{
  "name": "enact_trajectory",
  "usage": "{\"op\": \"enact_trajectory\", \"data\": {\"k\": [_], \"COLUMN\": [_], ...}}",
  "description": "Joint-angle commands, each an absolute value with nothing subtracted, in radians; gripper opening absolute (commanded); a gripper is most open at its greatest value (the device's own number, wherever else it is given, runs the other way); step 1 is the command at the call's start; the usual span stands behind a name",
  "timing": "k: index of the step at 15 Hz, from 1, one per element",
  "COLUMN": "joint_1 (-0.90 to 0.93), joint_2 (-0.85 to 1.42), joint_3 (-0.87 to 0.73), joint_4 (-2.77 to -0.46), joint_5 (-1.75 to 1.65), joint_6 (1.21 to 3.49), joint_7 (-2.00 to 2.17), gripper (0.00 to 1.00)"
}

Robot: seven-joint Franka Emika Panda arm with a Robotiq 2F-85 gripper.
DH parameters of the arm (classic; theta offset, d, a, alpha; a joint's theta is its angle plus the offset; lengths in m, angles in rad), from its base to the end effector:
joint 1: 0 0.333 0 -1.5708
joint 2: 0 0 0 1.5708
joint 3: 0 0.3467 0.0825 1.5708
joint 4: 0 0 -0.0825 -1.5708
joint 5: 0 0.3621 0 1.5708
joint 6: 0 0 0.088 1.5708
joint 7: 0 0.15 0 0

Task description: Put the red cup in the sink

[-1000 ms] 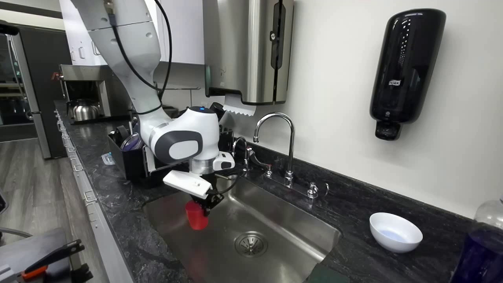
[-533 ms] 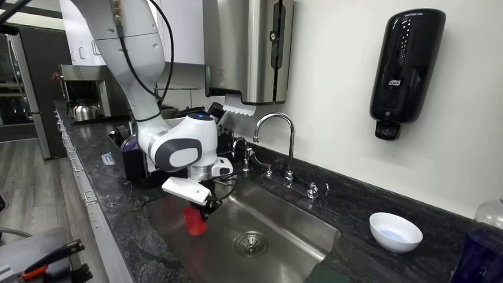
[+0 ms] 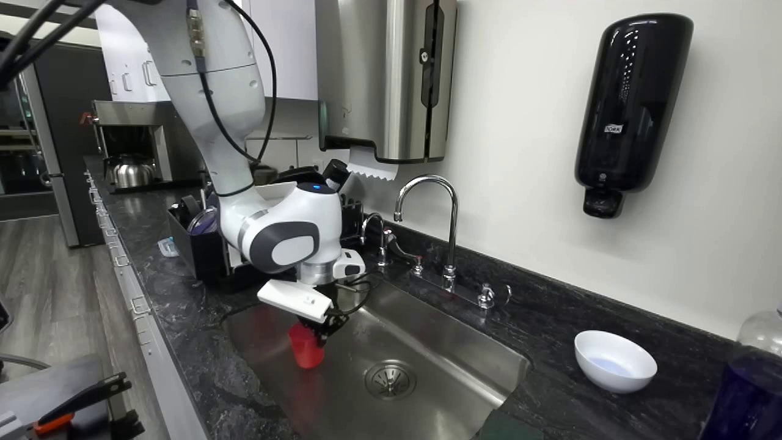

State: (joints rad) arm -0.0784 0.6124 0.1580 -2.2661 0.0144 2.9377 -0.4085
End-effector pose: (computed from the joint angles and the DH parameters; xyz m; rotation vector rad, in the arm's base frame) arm 0.5370 0.0479 0.1006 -2.9835 -0.6715 -0.1226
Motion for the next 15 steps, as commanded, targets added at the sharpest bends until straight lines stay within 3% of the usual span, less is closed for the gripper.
{"op": "enact_trajectory", "data": {"k": [1, 7, 8, 10, 15], "joint_1": [-0.108, -0.108, -0.107, -0.105, -0.095], "joint_2": [0.652, 0.697, 0.701, 0.708, 0.682], "joint_3": [0.179, 0.179, 0.179, 0.178, 0.176], "joint_4": [-2.226, -2.19, -2.186, -2.183, -2.2], "joint_5": [-0.019, -0.026, -0.026, -0.028, -0.039], "joint_6": [2.929, 2.92, 2.92, 2.92, 2.91], "joint_7": [-0.388, -0.387, -0.385, -0.382, -0.373], "gripper": [0.01, 0.01, 0.29, 0.36, 0.7]}}
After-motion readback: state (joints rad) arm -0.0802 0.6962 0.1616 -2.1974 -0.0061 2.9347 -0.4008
